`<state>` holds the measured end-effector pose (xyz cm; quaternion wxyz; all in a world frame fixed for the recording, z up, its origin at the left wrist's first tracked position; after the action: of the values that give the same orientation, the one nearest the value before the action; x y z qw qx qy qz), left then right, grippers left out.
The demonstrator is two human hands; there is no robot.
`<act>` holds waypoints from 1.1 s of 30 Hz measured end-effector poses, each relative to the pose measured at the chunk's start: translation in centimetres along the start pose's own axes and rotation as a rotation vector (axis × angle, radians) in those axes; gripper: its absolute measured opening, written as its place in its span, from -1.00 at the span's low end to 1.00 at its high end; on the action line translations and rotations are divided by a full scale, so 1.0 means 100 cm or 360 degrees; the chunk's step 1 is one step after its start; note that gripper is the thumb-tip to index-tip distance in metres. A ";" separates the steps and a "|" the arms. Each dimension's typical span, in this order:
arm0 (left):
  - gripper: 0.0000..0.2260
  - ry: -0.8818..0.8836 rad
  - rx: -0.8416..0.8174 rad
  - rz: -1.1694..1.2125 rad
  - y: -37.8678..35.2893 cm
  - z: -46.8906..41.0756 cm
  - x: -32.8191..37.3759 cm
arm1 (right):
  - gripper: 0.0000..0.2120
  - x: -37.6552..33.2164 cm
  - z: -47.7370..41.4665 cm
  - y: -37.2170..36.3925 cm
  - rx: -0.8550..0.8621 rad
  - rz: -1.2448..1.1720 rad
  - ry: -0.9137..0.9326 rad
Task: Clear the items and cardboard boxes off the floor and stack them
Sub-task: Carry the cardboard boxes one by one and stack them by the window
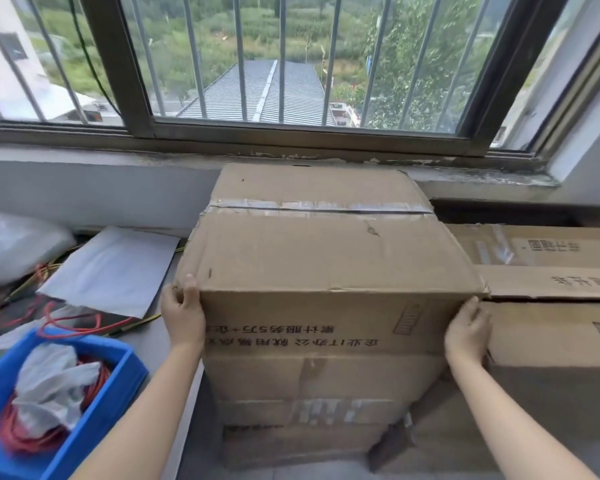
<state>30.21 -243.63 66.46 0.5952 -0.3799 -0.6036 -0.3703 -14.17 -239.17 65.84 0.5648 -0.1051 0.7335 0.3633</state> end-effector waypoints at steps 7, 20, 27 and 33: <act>-0.49 0.0340 0.0349 -0.0015 0.012 0.051 -0.045 | -0.61 0.021 0.055 0.047 -0.0183 0.0012 -0.0156; -0.85 0.0925 -0.1356 -0.0525 -0.146 0.264 -0.123 | -0.91 0.165 0.181 0.194 0.0118 -0.0129 -0.0769; -0.87 0.0790 -0.1992 -0.0751 -0.236 0.409 -0.130 | -0.97 0.233 0.219 0.314 0.0446 -0.0351 -0.0982; -0.89 0.0660 -0.2539 -0.0908 -0.296 0.562 -0.131 | -0.76 0.297 0.274 0.402 0.0625 -0.0192 -0.1224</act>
<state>-20.91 -206.30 52.56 0.1339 -0.4427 -0.1156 -0.8790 -26.36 -184.99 52.92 0.8264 0.1045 0.5174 0.1959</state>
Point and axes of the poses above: each hand's wrist, its own z-axis away from the middle knuckle, its own y-axis out of the back of the hand, x = y × z, the point moved 6 cm from there along -z, towards the middle knuckle, and after that the axes turned 8 degrees about -x, right-handed, at the moved point
